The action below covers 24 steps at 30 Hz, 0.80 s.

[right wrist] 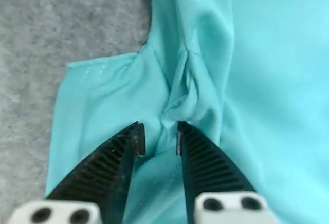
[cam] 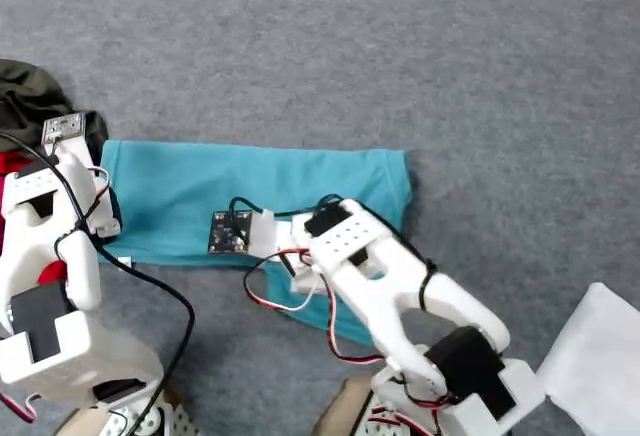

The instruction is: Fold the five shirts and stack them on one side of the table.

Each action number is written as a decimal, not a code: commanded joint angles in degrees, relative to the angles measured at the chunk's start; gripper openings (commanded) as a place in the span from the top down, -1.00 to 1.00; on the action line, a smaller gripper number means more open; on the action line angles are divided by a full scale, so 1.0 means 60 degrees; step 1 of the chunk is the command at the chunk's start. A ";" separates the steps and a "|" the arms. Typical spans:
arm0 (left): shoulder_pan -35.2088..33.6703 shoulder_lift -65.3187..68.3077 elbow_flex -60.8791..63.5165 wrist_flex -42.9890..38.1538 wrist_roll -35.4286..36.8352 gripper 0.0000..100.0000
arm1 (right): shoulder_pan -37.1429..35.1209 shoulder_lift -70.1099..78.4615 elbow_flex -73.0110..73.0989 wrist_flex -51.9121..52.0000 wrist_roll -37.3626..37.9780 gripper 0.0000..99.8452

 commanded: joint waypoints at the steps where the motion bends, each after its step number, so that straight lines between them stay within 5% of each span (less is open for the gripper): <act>1: 0.0044 -0.0388 -0.0103 -0.0103 0.0059 0.96 | 0.0212 0.0505 -0.0520 -0.0396 0.0117 0.75; 13: 0.0044 -0.0388 -0.0088 -0.0103 0.0059 0.96 | 0.0242 0.0593 -0.0652 -0.0410 0.0117 0.77; 24: 0.0044 -0.0388 -0.0088 -0.0103 0.0059 0.96 | 0.0901 0.0608 -0.0711 -0.0410 0.0117 0.98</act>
